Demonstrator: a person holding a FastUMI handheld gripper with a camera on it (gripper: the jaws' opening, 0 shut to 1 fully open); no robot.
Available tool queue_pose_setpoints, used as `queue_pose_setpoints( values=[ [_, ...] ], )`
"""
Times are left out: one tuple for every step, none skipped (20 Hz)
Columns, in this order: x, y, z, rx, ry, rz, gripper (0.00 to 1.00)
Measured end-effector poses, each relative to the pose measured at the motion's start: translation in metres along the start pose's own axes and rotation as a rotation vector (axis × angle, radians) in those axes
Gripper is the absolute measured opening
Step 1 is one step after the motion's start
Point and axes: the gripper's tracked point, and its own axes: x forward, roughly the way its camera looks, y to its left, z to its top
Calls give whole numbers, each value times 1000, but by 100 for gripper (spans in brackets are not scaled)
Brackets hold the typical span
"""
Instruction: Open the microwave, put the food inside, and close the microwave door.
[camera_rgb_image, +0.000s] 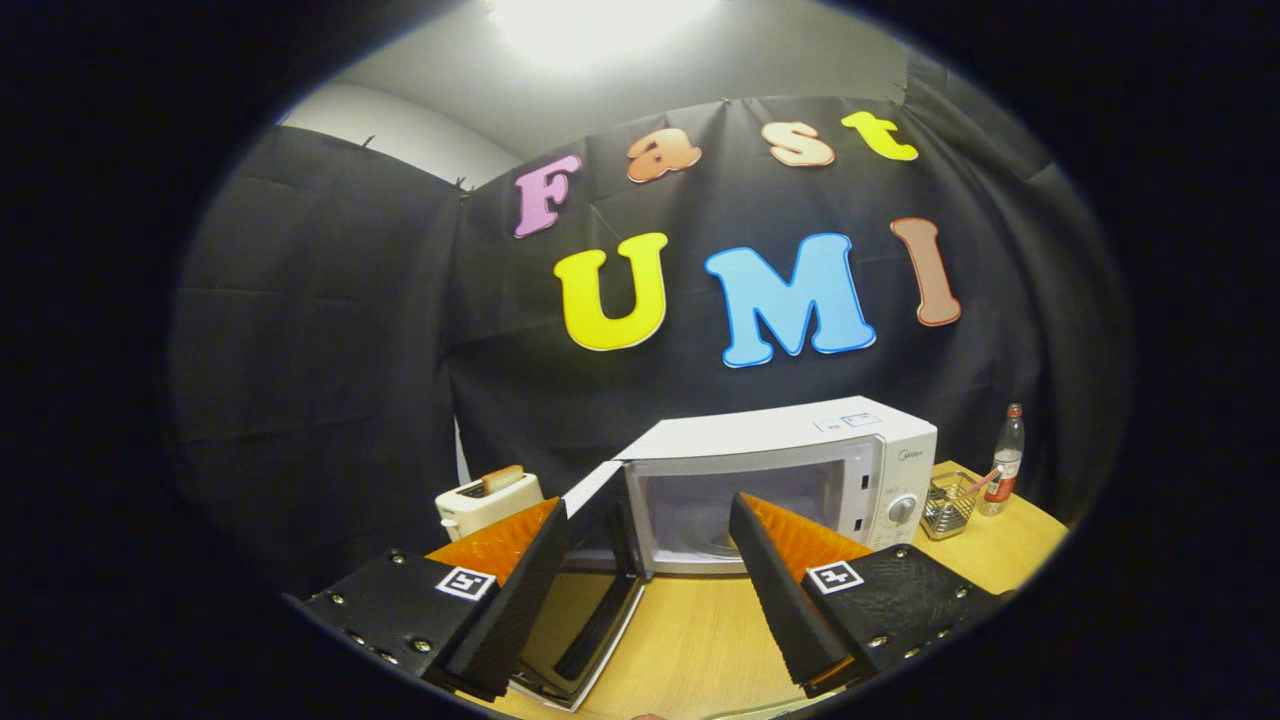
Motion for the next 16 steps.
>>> queue_pose_setpoints(
  values=[
    [-4,11,2,-5,-1,23,97],
    [-7,23,4,-13,-5,48,97],
    [-11,34,8,-18,-8,69,97],
    [-13,47,10,-20,-10,93,97],
    [-16,59,11,-20,-9,119,97],
    [-18,72,13,-18,-9,146,97],
    [-21,86,14,-17,-8,175,97],
    [-25,100,16,-15,-9,205,98],
    [-28,114,16,-12,-10,233,97],
    [-31,128,16,-12,-8,263,97],
    [-33,142,15,-12,-4,294,97],
    [-35,155,13,-13,2,325,97],
    [-37,169,8,-15,12,356,97],
    [-40,181,3,-16,25,387,97],
    [-43,192,-2,-19,37,416,97],
    [-46,201,-9,-26,52,440,98]
  ],
)
